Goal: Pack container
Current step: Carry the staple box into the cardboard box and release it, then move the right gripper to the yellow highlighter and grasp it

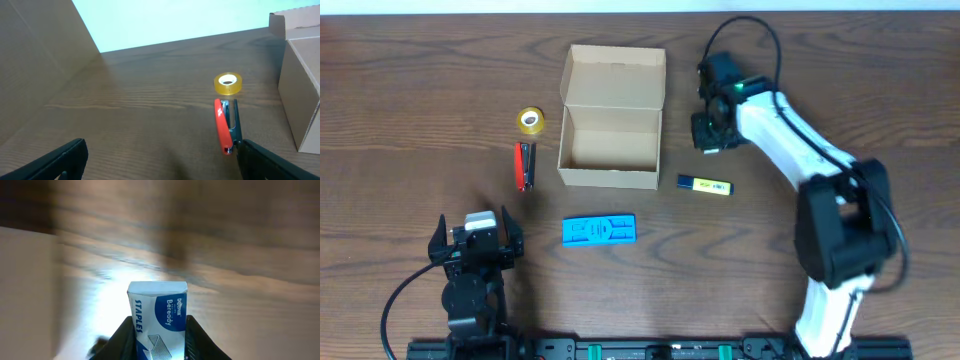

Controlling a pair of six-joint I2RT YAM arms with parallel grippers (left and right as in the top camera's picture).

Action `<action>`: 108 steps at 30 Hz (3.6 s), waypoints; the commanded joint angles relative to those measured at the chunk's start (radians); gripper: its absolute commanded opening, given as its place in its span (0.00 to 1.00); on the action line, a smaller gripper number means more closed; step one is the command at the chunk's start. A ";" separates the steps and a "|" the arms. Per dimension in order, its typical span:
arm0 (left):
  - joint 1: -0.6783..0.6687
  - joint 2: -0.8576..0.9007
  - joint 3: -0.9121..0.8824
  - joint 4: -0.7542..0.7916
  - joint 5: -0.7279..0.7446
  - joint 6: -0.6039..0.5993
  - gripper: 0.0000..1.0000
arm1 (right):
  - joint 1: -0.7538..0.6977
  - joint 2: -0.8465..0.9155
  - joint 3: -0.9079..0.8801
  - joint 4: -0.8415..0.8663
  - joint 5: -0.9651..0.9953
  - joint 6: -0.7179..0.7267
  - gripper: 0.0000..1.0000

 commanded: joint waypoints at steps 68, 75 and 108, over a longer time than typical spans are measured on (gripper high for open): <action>-0.004 -0.006 -0.028 -0.009 0.000 0.003 0.95 | 0.030 -0.344 -0.248 -0.224 -0.156 -0.657 0.91; -0.004 -0.006 -0.028 -0.009 0.000 0.003 0.95 | 0.013 -0.343 -0.420 -0.016 -0.156 -0.660 0.99; -0.004 -0.006 -0.028 -0.009 0.000 0.003 0.95 | 0.012 -0.153 -0.525 0.281 -0.148 -0.565 0.05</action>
